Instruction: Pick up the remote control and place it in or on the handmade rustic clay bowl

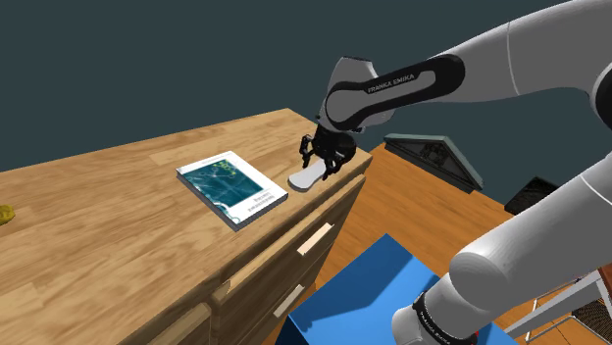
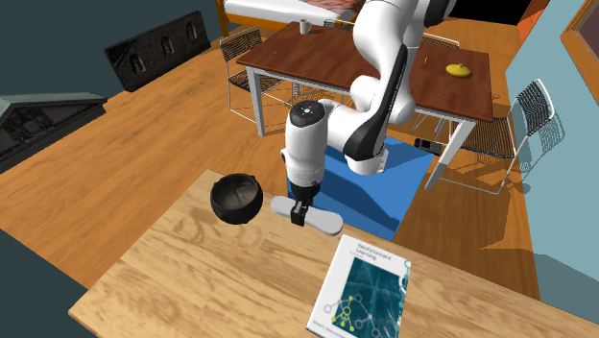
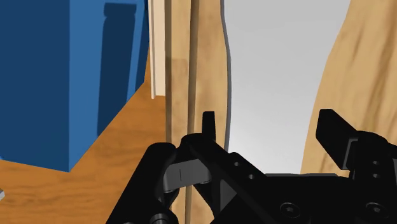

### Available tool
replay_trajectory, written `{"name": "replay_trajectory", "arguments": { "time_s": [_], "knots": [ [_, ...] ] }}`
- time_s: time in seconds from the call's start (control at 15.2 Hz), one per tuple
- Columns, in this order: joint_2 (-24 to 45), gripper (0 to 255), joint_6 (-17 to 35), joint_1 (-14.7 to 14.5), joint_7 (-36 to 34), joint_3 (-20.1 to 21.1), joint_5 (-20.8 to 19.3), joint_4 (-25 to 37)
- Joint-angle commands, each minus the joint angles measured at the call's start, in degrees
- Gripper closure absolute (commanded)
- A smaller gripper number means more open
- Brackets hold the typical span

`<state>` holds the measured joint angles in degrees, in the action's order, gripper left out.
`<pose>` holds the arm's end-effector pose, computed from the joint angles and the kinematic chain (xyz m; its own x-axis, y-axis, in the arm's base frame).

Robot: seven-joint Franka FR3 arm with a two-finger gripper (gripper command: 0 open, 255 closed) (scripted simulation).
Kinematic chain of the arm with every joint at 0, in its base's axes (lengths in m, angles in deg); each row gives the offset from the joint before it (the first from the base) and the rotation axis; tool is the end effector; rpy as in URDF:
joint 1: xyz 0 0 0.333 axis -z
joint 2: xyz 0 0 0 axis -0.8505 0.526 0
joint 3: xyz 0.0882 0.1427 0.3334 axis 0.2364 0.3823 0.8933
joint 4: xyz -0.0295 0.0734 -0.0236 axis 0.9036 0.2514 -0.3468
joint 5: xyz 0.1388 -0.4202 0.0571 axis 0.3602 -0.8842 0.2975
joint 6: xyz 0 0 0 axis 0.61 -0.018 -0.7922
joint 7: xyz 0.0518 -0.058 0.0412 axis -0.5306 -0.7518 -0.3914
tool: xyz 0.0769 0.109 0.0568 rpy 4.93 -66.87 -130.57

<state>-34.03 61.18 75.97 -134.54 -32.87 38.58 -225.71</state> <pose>0.5176 0.0024 0.3546 0.2476 -0.9688 -0.0080 -0.9688 -0.2474 -0.0174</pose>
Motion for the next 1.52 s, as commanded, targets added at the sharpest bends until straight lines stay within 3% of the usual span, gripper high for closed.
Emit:
{"name": "replay_trajectory", "arguments": {
  "time_s": [0.0,1.45],
  "knots": [
    [-0.83,255,-1.65,-0.02,0.14,-0.08,0.22,0.85],
    [-7.2,255,-19.19,0.04,1.06,-1.31,1.29,12.18]
  ]
}}
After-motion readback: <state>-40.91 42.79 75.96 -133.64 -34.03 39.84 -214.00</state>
